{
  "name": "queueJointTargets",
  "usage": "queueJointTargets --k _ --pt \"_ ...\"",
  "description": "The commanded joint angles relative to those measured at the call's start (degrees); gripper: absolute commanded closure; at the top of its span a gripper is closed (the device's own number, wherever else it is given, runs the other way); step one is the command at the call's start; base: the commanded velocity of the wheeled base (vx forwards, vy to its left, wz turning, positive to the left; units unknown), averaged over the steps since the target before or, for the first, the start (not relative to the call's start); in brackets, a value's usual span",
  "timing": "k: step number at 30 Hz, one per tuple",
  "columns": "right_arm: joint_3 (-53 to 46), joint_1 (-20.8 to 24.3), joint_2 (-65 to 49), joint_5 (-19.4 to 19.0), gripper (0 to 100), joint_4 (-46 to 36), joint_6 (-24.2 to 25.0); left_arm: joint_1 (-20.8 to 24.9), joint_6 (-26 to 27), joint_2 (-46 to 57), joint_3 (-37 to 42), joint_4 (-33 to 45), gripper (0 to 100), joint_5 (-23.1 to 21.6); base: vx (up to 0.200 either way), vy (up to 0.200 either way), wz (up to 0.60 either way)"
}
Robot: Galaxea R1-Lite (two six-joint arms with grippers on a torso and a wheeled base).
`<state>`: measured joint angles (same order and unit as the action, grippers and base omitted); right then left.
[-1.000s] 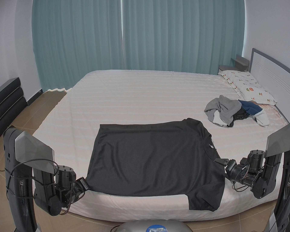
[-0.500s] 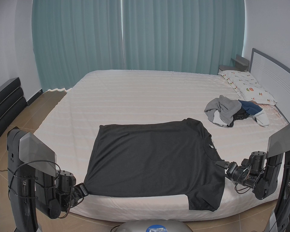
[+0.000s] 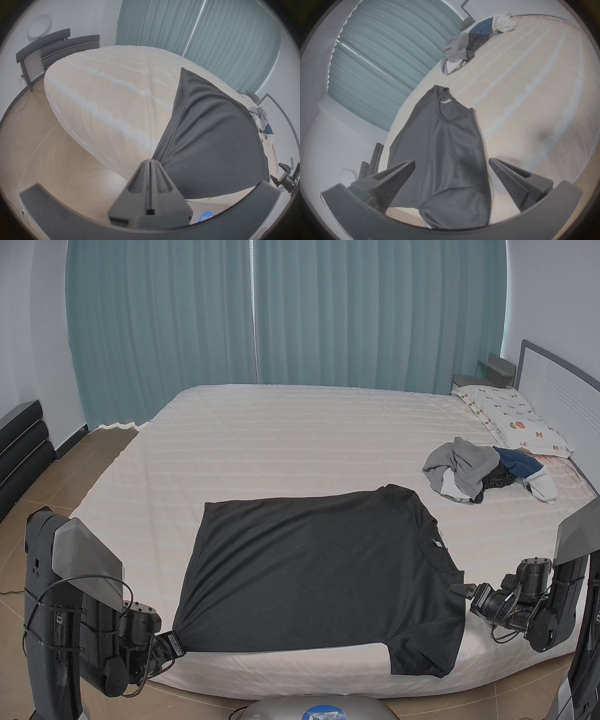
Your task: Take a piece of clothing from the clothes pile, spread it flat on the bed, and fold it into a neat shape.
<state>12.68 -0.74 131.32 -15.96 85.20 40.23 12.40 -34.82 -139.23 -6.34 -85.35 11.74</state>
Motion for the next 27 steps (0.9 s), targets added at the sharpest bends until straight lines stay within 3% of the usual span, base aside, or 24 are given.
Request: queueJointTargets --k 1,10,11,22,27 --pt "0.15 0.39 1.75 -0.04 0 -0.74 -0.41 -0.01 -0.08 -1.31 -0.16 0.0 100 0.04 0.0 0.0 0.0" --pt "1.3 1.53 2.8 -0.04 0 -2.85 -0.33 -0.09 -0.16 -1.4 -0.16 0.0 100 -0.05 0.0 0.0 0.0" --pt "1.38 1.45 2.98 -0.04 100 -2.85 -0.33 -0.09 -0.16 -1.4 -0.16 0.0 100 -0.05 0.0 0.0 0.0" --pt "4.9 -0.31 3.42 0.58 100 -3.02 -0.06 -0.27 -0.16 -1.4 -0.6 -0.17 100 -0.14 0.0 0.0 0.0" --pt "6.75 -0.57 4.12 1.46 100 -2.67 0.11 -0.53 -0.16 -2.45 -0.52 -4.39 100 -0.14 0.0 0.0 0.0"
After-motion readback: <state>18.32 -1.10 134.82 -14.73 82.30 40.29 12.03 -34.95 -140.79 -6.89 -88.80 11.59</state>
